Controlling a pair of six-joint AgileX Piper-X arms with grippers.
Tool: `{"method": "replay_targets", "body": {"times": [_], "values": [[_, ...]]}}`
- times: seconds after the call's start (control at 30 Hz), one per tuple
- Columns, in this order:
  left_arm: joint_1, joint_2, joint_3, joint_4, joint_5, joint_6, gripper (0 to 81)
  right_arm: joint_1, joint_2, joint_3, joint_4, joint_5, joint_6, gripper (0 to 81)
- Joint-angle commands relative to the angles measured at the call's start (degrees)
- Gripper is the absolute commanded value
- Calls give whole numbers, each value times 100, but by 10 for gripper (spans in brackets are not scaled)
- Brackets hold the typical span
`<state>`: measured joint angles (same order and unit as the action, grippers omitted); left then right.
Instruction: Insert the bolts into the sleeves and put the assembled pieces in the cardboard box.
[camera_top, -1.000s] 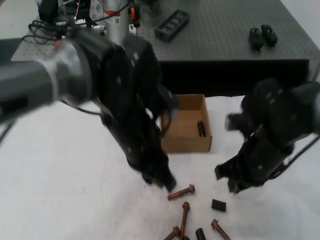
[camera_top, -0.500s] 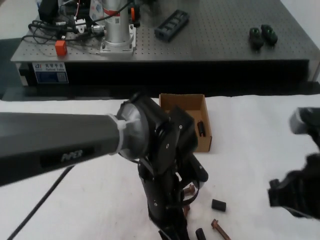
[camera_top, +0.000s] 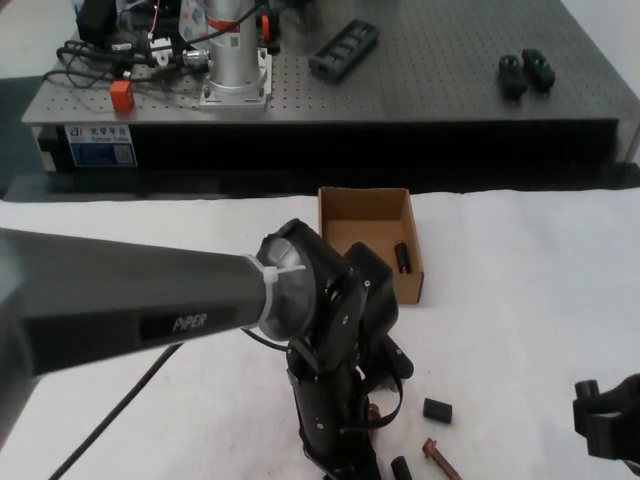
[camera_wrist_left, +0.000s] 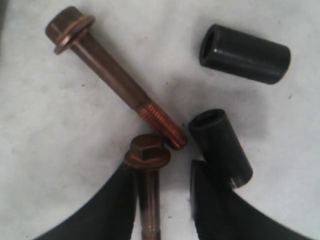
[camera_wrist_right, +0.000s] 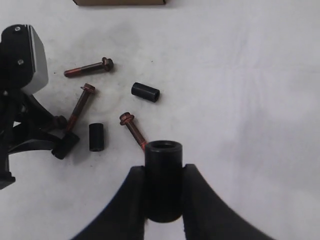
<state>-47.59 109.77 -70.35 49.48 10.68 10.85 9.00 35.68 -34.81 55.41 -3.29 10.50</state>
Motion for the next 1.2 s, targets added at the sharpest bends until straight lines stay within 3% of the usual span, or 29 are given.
{"method": "replay_targets", "body": {"times": [0.0, 0.33, 0.4, 0.53, 0.7, 0.87, 0.97, 1.07, 1.17], "values": [[-11, 146, -13, -145, -167, -63, 273, -29, -39, -12, 239, -29, 27, 21], [-23, 99, -33, -24, -138, -92, 268, -29, -39, -12, 255, -29, 27, 21], [-23, 108, -33, -24, -138, -92, 221, -29, -39, -12, 255, -29, 27, 21], [-23, 116, -23, -156, -138, -111, 5, -29, -39, -12, 262, -29, 27, 21], [-23, -88, -36, -252, -138, -499, 7, -29, -89, -12, 258, -101, 15, 21], [6, -1214, 34, -644, -144, -1085, 6, -29, -347, 229, 258, -1082, 17, 21], [6, -2092, 481, -1600, -56, -1719, 6, -6, -531, 499, 144, -1923, 147, 21], [6, -2869, 1189, -2880, 318, -2557, 6, 63, -612, 794, -178, -2928, 166, 21], [6, -3413, 1887, -4150, 1002, -3364, 6, 243, -610, 1039, -737, -3281, 402, 21]]}}
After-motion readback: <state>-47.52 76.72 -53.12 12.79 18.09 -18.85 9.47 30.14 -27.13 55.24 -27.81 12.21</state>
